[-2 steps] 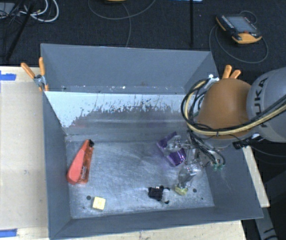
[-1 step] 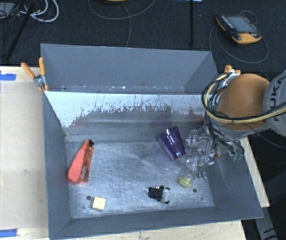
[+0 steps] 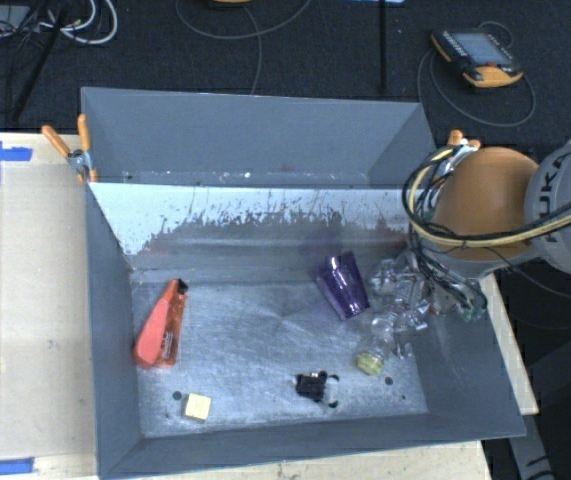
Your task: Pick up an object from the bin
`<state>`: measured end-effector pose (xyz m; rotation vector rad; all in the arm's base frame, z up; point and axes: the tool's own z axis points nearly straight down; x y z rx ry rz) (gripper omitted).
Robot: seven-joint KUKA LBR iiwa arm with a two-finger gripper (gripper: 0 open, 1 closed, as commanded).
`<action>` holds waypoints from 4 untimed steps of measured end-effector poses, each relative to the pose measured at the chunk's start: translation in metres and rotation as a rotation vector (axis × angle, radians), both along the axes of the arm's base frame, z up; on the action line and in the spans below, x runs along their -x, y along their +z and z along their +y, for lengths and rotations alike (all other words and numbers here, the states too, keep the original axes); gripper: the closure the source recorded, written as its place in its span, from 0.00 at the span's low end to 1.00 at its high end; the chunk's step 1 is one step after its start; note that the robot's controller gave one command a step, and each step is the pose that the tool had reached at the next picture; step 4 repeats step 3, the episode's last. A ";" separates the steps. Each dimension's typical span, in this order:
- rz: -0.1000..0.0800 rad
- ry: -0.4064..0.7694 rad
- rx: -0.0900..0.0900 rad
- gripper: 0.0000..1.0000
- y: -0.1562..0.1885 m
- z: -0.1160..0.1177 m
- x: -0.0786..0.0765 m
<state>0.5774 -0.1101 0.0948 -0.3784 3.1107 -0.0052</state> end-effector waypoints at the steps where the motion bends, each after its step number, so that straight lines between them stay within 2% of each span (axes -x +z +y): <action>1: -0.016 0.003 0.000 1.00 -0.001 0.007 0.004; 2: 0.007 0.018 -0.003 1.00 0.114 -0.025 -0.011; 4: 0.007 0.017 -0.003 1.00 0.114 -0.025 -0.011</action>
Offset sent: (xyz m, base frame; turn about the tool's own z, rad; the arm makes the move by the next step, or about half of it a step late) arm 0.0101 -0.0251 0.1145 -0.0224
